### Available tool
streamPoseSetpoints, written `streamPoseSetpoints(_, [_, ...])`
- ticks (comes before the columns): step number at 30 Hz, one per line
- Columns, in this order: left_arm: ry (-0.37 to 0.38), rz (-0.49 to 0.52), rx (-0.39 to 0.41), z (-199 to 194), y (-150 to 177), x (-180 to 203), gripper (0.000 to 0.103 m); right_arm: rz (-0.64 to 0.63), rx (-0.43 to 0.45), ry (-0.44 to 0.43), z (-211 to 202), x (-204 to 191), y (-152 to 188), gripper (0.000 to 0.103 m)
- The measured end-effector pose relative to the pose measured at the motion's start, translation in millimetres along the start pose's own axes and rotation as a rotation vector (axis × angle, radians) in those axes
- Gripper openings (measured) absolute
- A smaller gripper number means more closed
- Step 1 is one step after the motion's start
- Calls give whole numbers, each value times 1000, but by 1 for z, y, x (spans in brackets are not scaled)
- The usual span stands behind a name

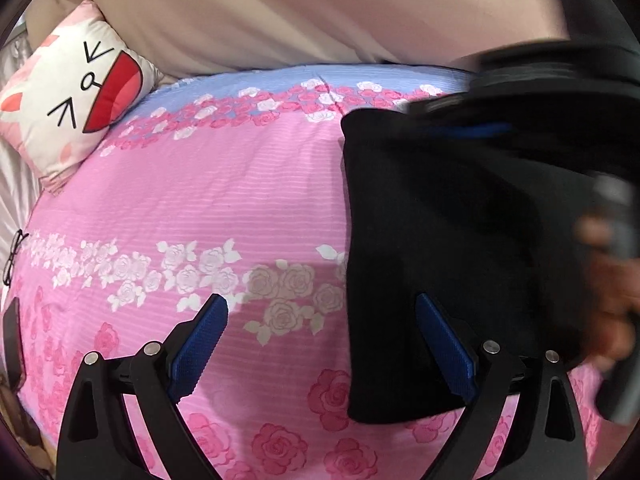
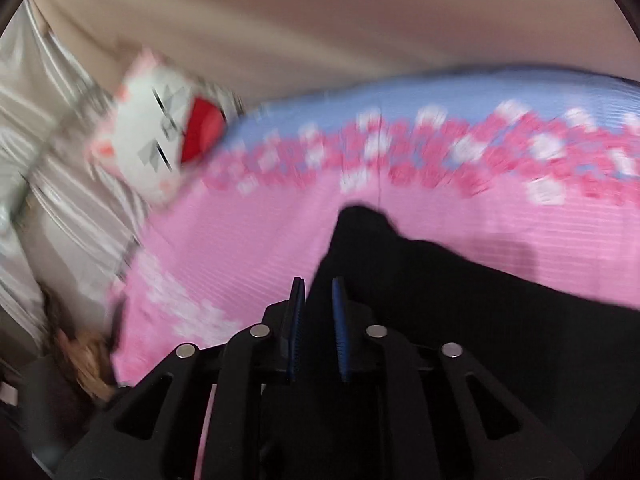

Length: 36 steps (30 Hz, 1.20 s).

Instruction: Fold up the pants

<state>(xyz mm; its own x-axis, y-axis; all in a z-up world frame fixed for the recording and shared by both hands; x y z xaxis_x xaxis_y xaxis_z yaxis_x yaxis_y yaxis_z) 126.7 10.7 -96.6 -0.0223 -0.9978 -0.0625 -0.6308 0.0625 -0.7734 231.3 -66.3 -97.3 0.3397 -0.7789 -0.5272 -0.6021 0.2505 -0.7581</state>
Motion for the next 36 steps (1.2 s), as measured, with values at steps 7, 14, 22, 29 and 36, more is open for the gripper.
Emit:
streamPoseSetpoints(7, [52, -85, 0, -15, 6, -22, 92, 90, 205, 394, -189, 123, 31, 65])
streamPoseSetpoints(14, [91, -215, -75, -12, 22, -24, 93, -95, 235, 508, -241, 129, 89, 65])
streamPoseSetpoints(22, [19, -167, -59, -22, 21, -18, 92, -220, 146, 416, -175, 104, 100, 47])
streamPoseSetpoints(29, [-11, -126, -52, -24, 19, -15, 92, -301, 165, 402, -181, 92, 81, 42])
streamPoseSetpoints(36, [0, -92, -50, -21, 16, -4, 92, -225, 17, 192, -165, 99, 91, 42])
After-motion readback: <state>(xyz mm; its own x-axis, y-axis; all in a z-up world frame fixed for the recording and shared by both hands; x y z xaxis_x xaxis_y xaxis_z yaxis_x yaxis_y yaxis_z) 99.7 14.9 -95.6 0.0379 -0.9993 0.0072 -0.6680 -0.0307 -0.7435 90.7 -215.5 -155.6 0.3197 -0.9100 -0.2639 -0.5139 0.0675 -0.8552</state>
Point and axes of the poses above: each gripper's, at about its wrist camera, not at the fingertips, and z roughly the way its jaws point, x to its right, y to its underside, the point moved 7 cm from there along z, roughly the way its jaws point, and after that the axes turned 15 degrees about x, right-handed, at the moved point
